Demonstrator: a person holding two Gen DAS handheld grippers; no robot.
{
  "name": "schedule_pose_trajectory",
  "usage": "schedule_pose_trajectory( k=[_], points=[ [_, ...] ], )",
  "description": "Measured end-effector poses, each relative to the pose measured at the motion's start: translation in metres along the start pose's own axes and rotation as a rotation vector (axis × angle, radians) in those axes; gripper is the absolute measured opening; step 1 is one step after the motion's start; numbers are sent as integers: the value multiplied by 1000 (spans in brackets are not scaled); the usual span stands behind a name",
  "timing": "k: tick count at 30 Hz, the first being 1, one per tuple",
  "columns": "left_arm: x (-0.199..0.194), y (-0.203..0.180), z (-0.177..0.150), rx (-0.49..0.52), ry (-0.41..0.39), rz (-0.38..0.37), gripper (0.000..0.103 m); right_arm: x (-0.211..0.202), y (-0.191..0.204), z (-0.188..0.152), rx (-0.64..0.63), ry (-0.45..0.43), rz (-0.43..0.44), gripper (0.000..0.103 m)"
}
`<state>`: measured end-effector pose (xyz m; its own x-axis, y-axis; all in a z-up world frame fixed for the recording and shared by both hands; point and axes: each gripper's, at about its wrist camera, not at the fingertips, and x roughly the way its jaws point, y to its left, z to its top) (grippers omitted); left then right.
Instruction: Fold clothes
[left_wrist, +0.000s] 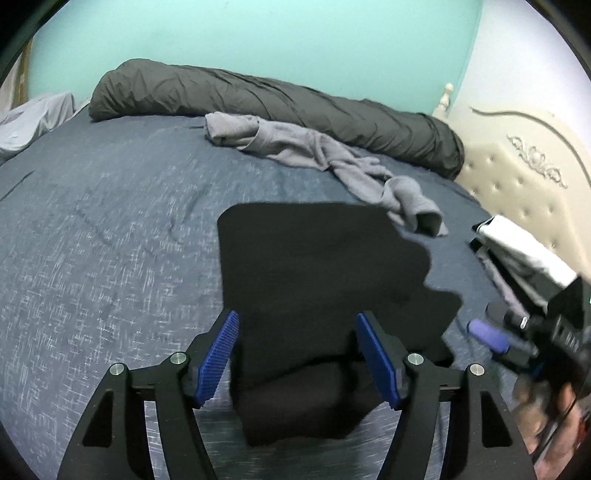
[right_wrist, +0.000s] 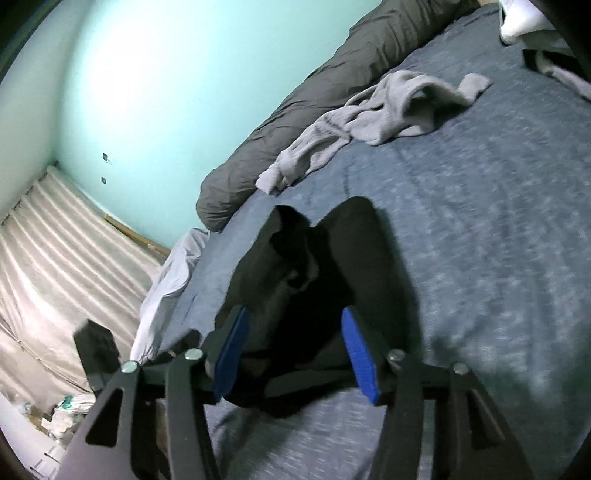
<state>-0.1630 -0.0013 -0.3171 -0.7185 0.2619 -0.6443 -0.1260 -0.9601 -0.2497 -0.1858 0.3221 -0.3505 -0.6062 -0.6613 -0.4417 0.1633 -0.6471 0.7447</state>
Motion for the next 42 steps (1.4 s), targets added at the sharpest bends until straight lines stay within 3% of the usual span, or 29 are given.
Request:
schedule_pose_trajectory(
  k=[6,11,18,28,31,34,37,42],
  points=[
    [13,2,-10,51,24,-4,70,33,9,3,32,41,20,63],
    [19,0,-13,76,47,-32,70,63,9,3,31,92,-22,64],
    [22,3,-18,86,62,-30,70,73,3,4,43,99,-35,65],
    [24,0,-17,82,62,-30,71,84,16,4,-38,108,-78,66],
    [24,0,-17,81,61,-27,72,86,18,3,-58,106,-75,60],
    [23,1,-17,82,60,-26,72,88,17,3,-61,109,-56,38],
    [23,1,-17,79,60,-25,72,86,16,5,-53,93,-27,26],
    [17,3,-11,67,35,-24,72,64,39,5,-142,17,-24,20]
  ],
)
